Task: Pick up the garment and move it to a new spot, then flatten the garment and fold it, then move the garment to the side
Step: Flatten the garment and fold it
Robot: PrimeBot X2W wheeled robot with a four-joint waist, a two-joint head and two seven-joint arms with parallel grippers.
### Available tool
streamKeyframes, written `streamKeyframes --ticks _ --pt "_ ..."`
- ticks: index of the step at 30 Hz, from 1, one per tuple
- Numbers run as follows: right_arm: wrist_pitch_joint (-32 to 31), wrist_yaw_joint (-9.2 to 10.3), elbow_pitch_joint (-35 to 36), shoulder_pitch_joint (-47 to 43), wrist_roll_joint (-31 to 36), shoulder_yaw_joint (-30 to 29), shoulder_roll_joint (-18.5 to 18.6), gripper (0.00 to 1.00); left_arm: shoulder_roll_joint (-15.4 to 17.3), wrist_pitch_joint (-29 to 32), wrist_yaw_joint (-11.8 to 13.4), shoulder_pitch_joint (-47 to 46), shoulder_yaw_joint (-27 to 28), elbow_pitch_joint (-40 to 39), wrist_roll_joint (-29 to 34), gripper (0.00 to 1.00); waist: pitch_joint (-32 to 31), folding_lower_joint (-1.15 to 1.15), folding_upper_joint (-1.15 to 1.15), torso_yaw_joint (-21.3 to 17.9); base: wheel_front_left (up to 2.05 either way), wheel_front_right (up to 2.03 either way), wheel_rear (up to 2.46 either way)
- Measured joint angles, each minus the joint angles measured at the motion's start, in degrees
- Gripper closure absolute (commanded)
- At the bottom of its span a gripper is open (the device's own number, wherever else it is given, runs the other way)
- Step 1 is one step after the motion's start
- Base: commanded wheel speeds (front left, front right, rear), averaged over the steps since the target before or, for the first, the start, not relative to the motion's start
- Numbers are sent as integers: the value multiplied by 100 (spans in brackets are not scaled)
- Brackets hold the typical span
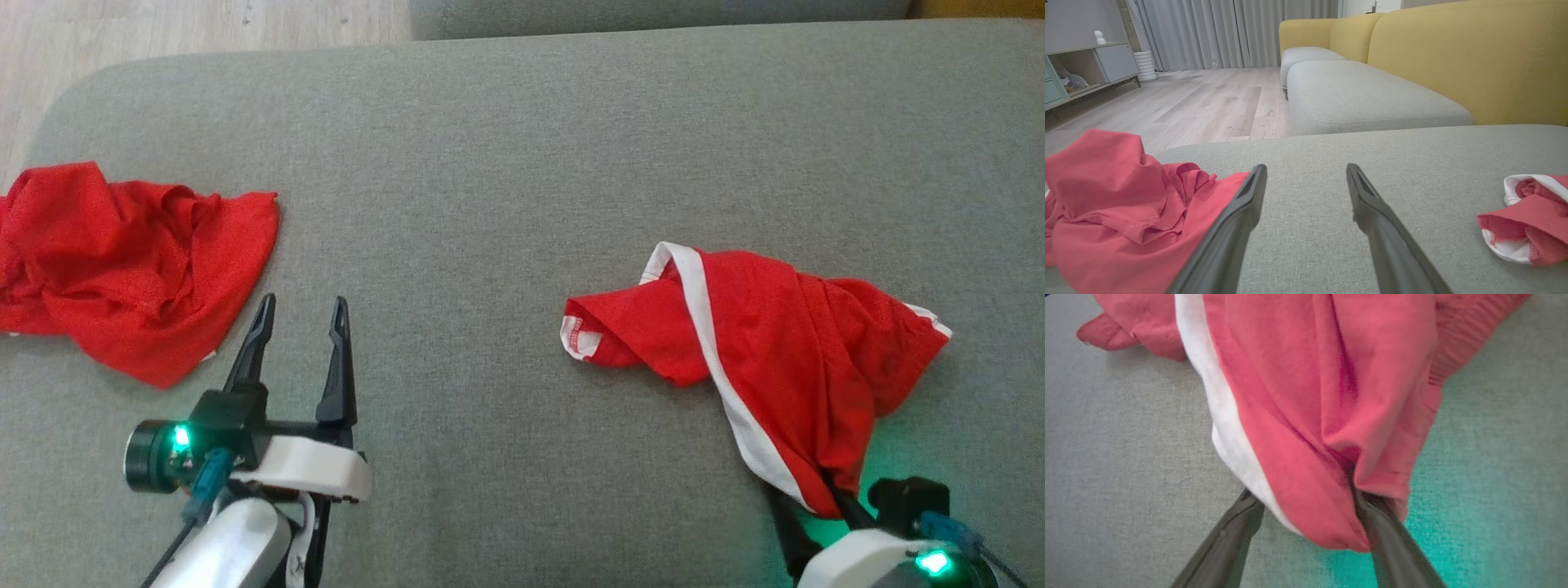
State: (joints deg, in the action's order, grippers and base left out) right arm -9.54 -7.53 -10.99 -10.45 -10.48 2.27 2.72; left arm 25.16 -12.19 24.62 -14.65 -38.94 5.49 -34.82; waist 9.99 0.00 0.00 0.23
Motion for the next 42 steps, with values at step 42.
streamKeyframes --ticks 42 --pt "-1752 0 1588 1589 -1397 1243 1325 100 -191 -158 -7 6 49 170 -148 0 -102 0 0 -50 0 0 0"
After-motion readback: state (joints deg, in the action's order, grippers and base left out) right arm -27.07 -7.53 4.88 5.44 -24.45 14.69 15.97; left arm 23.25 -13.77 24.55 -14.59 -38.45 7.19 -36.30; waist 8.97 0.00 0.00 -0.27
